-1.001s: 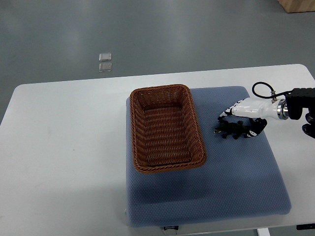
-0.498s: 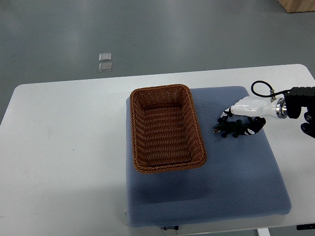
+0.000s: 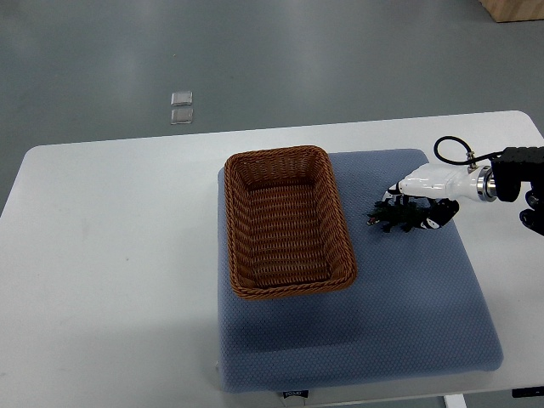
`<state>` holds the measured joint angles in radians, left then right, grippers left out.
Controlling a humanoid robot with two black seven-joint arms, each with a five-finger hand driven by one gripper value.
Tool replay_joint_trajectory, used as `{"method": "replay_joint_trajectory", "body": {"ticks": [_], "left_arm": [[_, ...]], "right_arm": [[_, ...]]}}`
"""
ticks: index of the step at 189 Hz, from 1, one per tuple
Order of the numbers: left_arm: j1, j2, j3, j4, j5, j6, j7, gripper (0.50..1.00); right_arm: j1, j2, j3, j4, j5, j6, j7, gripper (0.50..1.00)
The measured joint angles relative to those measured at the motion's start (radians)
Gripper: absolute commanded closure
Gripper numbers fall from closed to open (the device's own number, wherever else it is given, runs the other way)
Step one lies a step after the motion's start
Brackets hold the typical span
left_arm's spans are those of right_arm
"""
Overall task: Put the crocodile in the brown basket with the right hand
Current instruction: 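Lift the crocodile with the right hand and carry it over the basket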
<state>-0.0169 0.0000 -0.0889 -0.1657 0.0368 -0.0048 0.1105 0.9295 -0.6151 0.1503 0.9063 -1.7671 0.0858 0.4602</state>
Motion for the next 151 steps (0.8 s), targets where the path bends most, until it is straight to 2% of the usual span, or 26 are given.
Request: {"method": "replay_joint_trajectory", "body": {"ticks": [78, 151], "left_arm": [[0.000, 0.000, 0.000, 0.000, 0.000, 0.000, 0.000, 0.500], [0.000, 0.000, 0.000, 0.000, 0.000, 0.000, 0.000, 0.500]], "right_arm": [[0.007, -0.008, 0.009, -0.020, 0.006, -0.052, 0.000, 1.000], [0.135, 0.002, 0.014, -0.017, 0.018, -0.053, 0.016, 1.000]]}}
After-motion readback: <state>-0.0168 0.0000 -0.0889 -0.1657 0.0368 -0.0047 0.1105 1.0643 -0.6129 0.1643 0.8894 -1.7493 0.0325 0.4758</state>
